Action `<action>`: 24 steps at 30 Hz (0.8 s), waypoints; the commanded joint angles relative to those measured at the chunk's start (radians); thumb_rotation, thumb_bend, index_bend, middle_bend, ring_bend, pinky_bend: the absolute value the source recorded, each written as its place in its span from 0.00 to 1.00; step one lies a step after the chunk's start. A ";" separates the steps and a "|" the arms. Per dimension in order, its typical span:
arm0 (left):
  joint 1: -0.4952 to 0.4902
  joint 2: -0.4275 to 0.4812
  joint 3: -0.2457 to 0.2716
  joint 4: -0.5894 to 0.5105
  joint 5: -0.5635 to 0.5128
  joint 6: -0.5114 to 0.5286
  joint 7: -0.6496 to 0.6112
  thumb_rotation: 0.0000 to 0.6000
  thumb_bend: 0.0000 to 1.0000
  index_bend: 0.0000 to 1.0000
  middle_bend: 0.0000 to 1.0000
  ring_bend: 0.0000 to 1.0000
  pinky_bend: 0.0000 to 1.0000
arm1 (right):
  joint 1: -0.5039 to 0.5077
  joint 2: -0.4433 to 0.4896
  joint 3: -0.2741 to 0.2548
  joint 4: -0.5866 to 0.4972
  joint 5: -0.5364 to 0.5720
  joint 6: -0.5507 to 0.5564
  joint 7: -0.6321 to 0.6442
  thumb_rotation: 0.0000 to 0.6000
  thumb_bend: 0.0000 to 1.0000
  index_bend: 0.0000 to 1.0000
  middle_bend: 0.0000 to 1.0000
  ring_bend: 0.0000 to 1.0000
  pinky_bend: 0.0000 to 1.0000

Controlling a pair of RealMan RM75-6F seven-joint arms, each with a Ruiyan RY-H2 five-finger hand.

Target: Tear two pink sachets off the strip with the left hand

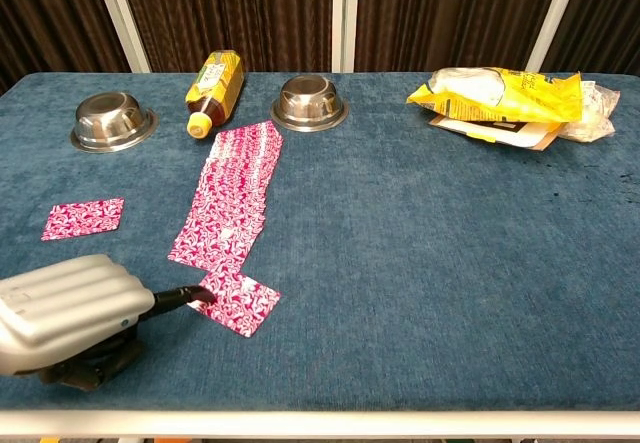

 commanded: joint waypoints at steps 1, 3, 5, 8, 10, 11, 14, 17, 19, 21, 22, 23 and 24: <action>0.001 -0.001 0.003 -0.013 0.010 0.006 0.005 1.00 0.62 0.10 0.90 0.88 0.85 | -0.001 0.001 0.000 0.001 0.002 0.000 0.002 1.00 0.31 0.00 0.00 0.00 0.00; 0.001 -0.002 0.003 -0.021 0.016 0.009 0.010 1.00 0.62 0.10 0.90 0.88 0.85 | -0.001 0.001 0.001 0.002 0.002 0.000 0.004 1.00 0.31 0.00 0.00 0.00 0.00; -0.003 -0.004 0.000 -0.029 0.016 0.007 0.018 1.00 0.63 0.10 0.90 0.88 0.85 | 0.000 0.000 0.000 0.003 0.001 -0.002 0.006 1.00 0.31 0.00 0.00 0.00 0.00; -0.010 -0.014 -0.002 -0.038 0.011 -0.002 0.040 1.00 0.63 0.10 0.90 0.88 0.85 | 0.000 -0.003 -0.003 0.007 -0.003 -0.003 0.013 1.00 0.31 0.00 0.00 0.00 0.00; -0.012 -0.024 0.000 -0.040 0.005 -0.008 0.055 1.00 0.63 0.10 0.90 0.88 0.85 | 0.000 -0.005 -0.003 0.013 -0.004 -0.004 0.021 1.00 0.31 0.00 0.00 0.00 0.00; -0.014 -0.032 0.000 -0.041 -0.001 -0.012 0.065 1.00 0.63 0.10 0.90 0.88 0.85 | -0.001 -0.005 -0.004 0.017 -0.004 -0.006 0.027 1.00 0.31 0.00 0.00 0.00 0.00; -0.016 -0.054 0.002 -0.038 -0.015 -0.018 0.092 1.00 0.63 0.10 0.90 0.88 0.85 | -0.003 -0.004 -0.004 0.031 -0.002 -0.009 0.043 1.00 0.31 0.00 0.00 0.00 0.00; -0.020 -0.079 0.002 -0.032 -0.033 -0.027 0.117 1.00 0.63 0.10 0.90 0.88 0.85 | -0.006 -0.002 -0.003 0.045 0.001 -0.009 0.065 1.00 0.31 0.00 0.00 0.00 0.00; -0.023 -0.092 0.002 -0.030 -0.041 -0.030 0.129 1.00 0.63 0.10 0.90 0.88 0.85 | -0.009 0.001 -0.002 0.052 0.002 -0.008 0.078 1.00 0.31 0.00 0.00 0.00 0.00; -0.026 -0.104 0.003 -0.029 -0.045 -0.032 0.141 1.00 0.63 0.10 0.90 0.88 0.85 | -0.012 0.004 -0.001 0.060 0.002 -0.006 0.091 1.00 0.31 0.00 0.00 0.00 0.00; -0.027 -0.110 0.003 -0.028 -0.046 -0.032 0.146 1.00 0.63 0.10 0.90 0.88 0.85 | -0.013 0.004 -0.001 0.064 0.002 -0.006 0.096 1.00 0.31 0.00 0.00 0.00 0.00; -0.029 -0.118 0.002 -0.028 -0.048 -0.033 0.153 1.00 0.63 0.10 0.90 0.88 0.85 | -0.014 0.005 0.000 0.068 0.003 -0.006 0.103 1.00 0.31 0.00 0.00 0.00 0.00; -0.031 -0.124 0.001 -0.027 -0.051 -0.033 0.158 1.00 0.63 0.10 0.90 0.88 0.85 | -0.014 0.005 0.000 0.071 0.002 -0.006 0.108 1.00 0.31 0.00 0.00 0.00 0.00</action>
